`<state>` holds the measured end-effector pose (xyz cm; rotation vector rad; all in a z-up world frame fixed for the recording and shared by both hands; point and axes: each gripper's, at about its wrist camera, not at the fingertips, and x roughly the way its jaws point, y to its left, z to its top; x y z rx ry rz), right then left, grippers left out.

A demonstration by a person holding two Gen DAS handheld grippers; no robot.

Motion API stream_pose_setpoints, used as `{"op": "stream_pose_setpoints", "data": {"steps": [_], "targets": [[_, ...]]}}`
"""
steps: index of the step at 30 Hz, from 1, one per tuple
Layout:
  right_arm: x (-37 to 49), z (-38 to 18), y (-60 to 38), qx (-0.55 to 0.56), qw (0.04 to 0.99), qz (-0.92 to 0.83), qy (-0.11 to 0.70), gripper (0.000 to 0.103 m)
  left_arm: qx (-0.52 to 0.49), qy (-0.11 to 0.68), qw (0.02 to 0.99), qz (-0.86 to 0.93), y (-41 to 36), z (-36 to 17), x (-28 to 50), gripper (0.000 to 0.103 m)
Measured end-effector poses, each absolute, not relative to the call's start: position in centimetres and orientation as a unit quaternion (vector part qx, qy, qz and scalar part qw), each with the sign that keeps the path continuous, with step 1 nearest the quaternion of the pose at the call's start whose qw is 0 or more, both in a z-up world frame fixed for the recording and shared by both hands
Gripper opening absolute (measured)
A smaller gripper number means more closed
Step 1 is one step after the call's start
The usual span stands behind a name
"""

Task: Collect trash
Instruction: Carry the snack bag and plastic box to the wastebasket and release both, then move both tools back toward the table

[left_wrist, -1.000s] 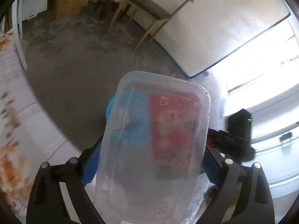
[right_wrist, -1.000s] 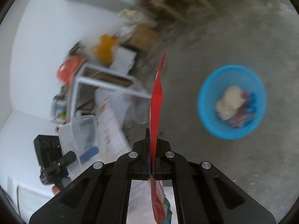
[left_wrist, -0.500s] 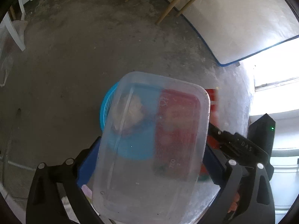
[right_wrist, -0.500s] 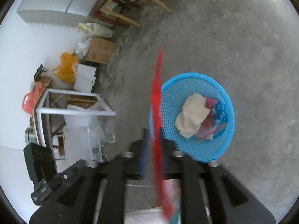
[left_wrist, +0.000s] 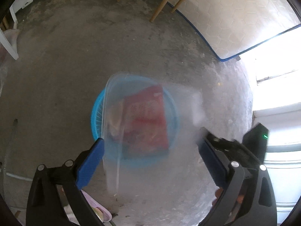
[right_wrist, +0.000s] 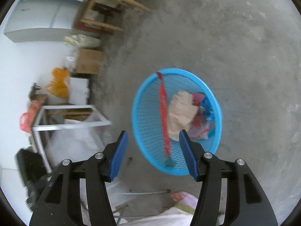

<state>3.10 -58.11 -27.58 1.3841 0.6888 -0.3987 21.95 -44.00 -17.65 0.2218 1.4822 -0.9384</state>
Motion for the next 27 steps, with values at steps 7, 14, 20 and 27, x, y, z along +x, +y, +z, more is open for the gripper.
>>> {"op": "stream_pose_setpoints", "data": {"steps": [7, 14, 20, 27], "targets": [[3.3, -23.9, -56.9, 0.573, 0.743, -0.150, 0.310, 0.056, 0.051, 0.658, 0.623, -0.419, -44.3, -17.0, 22.1, 0.097], [2.1, -25.0, -56.4, 0.575, 0.737, -0.151, 0.321, 0.056, 0.022, 0.632, 0.648, -0.426, -41.3, -12.1, 22.7, 0.097], [2.5, -25.9, -54.9, 0.555, 0.740, -0.155, 0.347, 0.055, 0.033, 0.570, 0.689, -0.446, -35.7, -4.5, 21.4, 0.097], [3.6, -24.6, -51.8, 0.518, 0.752, -0.144, 0.381, 0.049, 0.021, 0.525, 0.717, -0.457, -27.3, 0.9, 19.3, 0.097]]}}
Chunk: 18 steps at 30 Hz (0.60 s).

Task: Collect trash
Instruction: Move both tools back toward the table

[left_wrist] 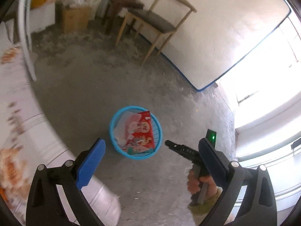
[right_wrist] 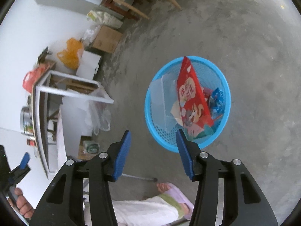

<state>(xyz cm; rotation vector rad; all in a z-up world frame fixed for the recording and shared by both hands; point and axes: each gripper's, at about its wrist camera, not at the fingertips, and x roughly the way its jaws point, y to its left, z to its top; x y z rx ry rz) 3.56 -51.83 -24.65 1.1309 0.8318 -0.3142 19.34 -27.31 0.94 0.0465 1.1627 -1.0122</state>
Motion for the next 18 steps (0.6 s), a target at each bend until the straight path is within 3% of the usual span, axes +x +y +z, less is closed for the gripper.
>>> {"op": "stream_pose_setpoints", "data": {"steps": [7, 18], "targets": [[3.5, -20.6, -48.2, 0.488, 0.779, -0.101, 0.380, 0.049, 0.020, 0.459, 0.783, -0.421, -15.2, 3.2, 16.0, 0.097], [9.4, -12.6, -38.1, 0.388, 0.828, 0.047, 0.401, 0.049, 0.047, 0.384, 0.873, -0.298, -1.8, 1.3, 10.5, 0.097]]}}
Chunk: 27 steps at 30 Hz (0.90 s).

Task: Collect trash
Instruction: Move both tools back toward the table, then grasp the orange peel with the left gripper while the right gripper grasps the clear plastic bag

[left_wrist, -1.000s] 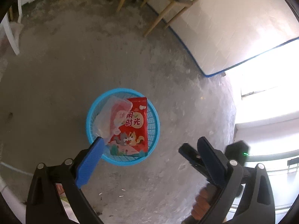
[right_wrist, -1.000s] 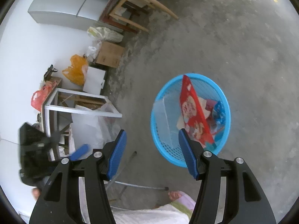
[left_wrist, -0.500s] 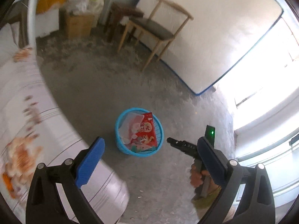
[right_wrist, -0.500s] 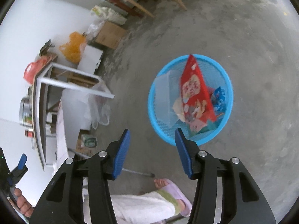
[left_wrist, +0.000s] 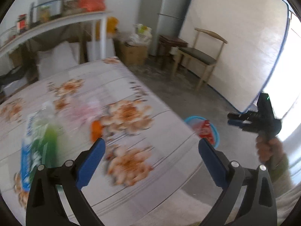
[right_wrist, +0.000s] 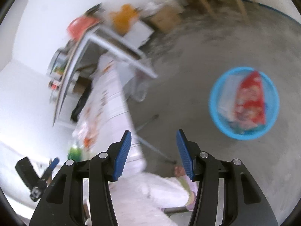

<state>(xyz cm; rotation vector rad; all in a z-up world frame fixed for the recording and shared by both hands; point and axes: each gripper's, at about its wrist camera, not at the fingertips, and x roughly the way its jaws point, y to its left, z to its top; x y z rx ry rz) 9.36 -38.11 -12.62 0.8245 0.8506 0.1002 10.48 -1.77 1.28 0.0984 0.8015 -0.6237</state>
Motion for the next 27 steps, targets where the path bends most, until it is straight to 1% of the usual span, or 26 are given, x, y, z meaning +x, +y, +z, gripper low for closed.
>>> {"op": "stream_pose_setpoints", "data": {"steps": [5, 8, 17, 18, 22, 24, 27], "targets": [[13.9, -10.7, -32.0, 0.344, 0.830, 0.129, 0.420, 0.049, 0.065, 0.361, 0.890, -0.271, 0.5, 0.2, 9.4, 0.096], [16.7, -10.0, -27.7, 0.314, 0.825, 0.175, 0.436, 0.049, 0.082, 0.343, 0.899, -0.260, 1.7, -0.2, 8.8, 0.093], [23.7, -9.9, -16.1, 0.227, 0.813, 0.251, 0.473, 0.049, 0.133, 0.315, 0.918, -0.201, 3.2, -2.0, 8.2, 0.078], [24.1, -10.1, -15.5, 0.222, 0.813, 0.252, 0.477, 0.049, 0.140, 0.312, 0.920, -0.192, 3.3, -2.3, 8.3, 0.074], [27.1, -11.1, -12.2, 0.198, 0.809, 0.245, 0.497, 0.045, 0.156, 0.309, 0.924, -0.159, 3.9, -3.3, 8.6, 0.065], [28.1, -11.6, -10.8, 0.176, 0.814, 0.233, 0.503, 0.045, 0.158, 0.305, 0.927, -0.149, 4.4, -3.5, 8.8, 0.063], [28.8, -12.3, -9.1, 0.145, 0.818, 0.219, 0.512, 0.042, 0.159, 0.292, 0.934, -0.128, 5.2, -3.6, 8.9, 0.058]]}}
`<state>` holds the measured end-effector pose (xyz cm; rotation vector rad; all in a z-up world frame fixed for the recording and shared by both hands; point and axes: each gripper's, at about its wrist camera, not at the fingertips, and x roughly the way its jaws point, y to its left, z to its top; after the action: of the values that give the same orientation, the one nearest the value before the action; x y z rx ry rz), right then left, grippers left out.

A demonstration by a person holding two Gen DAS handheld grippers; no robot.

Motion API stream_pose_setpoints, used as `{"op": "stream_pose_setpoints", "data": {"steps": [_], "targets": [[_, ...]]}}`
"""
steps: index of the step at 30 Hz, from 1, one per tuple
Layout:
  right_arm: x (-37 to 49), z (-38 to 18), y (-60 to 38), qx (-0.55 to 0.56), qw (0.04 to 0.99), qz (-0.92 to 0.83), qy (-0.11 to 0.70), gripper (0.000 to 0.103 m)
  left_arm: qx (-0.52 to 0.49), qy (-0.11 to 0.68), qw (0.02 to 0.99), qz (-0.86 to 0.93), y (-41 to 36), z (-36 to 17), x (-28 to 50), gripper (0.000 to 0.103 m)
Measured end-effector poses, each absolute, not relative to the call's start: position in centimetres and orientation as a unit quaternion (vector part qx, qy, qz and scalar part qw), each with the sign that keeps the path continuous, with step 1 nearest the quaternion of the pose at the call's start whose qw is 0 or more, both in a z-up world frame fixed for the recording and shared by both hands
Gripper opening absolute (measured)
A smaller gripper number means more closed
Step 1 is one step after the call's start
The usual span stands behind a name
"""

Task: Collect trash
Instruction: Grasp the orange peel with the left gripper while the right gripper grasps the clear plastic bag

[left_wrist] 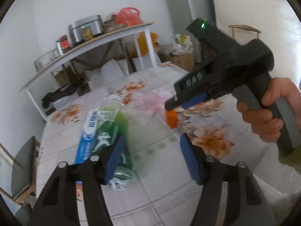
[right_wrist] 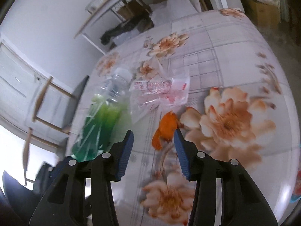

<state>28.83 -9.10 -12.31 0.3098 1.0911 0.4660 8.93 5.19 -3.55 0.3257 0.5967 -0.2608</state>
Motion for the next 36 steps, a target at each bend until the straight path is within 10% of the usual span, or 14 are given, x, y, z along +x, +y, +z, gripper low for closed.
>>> {"op": "stream_pose_setpoints", "data": {"steps": [13, 24, 36], "targets": [[29.2, -14.1, -7.8, 0.080, 0.827, 0.172, 0.529, 0.003, 0.152, 0.268, 0.944, -0.122, 6.5, -3.0, 8.9, 0.047], [27.3, -13.4, -12.0, 0.124, 0.826, 0.160, 0.527, 0.000, 0.160, 0.271, 0.940, -0.129, 5.2, -3.1, 8.8, 0.046], [32.5, -11.9, -14.8, 0.235, 0.802, 0.228, 0.500, 0.044, 0.136, 0.311, 0.930, -0.141, 0.7, -5.4, 12.7, 0.046]]}}
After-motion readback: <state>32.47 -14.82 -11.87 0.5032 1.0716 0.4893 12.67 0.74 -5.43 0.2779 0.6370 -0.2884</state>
